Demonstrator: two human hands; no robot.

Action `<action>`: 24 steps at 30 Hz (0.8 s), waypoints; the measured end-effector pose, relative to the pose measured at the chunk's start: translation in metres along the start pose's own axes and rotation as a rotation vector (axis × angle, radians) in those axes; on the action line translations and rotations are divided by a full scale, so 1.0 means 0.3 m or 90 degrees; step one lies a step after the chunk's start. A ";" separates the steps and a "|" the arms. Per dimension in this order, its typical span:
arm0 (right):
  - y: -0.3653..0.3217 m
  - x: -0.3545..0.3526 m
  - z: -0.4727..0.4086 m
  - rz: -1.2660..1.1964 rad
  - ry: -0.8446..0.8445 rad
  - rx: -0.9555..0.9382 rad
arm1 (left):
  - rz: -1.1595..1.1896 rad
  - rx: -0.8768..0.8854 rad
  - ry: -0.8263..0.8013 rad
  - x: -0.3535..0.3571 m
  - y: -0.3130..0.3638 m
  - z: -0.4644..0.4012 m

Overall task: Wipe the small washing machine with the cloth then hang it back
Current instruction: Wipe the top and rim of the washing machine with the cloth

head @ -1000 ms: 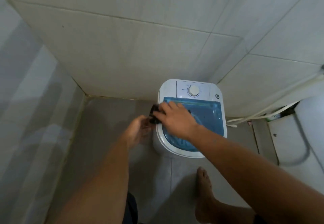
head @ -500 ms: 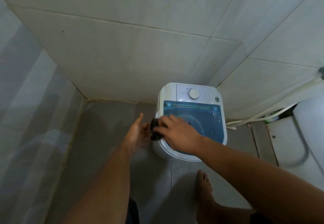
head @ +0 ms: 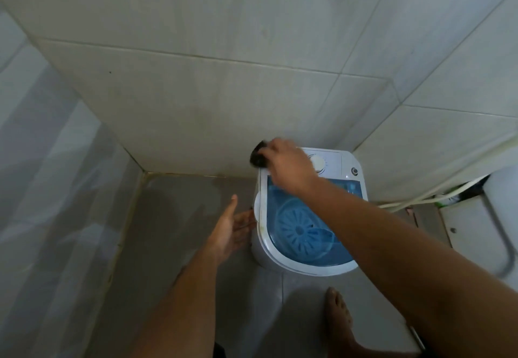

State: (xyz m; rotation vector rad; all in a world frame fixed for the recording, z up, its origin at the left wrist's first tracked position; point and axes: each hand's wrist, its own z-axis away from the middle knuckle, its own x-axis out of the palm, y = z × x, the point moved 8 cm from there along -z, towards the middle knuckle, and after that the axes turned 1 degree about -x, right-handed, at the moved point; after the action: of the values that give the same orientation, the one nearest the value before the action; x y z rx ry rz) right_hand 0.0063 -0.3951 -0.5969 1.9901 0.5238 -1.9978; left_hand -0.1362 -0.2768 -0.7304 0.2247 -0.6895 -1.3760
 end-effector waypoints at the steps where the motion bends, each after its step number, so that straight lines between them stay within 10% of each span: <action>1: -0.079 0.025 0.048 -0.010 -0.022 -0.102 | 0.006 -0.001 0.000 -0.001 0.002 -0.001; 4: -0.186 0.026 0.141 -0.206 -0.165 -0.208 | 0.039 -0.008 -0.003 -0.005 0.005 -0.001; 7: -0.057 -0.062 0.023 -0.376 -0.118 -0.023 | 0.043 -0.019 -0.025 0.005 0.003 0.008; 12: 0.188 -0.056 -0.039 -0.176 0.033 0.233 | 0.053 -0.020 -0.027 0.002 0.000 0.023; 24: -0.027 0.021 0.188 0.037 0.061 -0.149 | 0.041 -0.018 -0.024 0.007 0.010 0.043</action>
State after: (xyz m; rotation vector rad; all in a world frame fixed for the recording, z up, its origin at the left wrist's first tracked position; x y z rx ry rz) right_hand -0.0480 -0.4122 -0.6034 1.9407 0.6788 -1.7252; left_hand -0.1410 -0.2750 -0.7180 0.1532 -0.7035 -1.3303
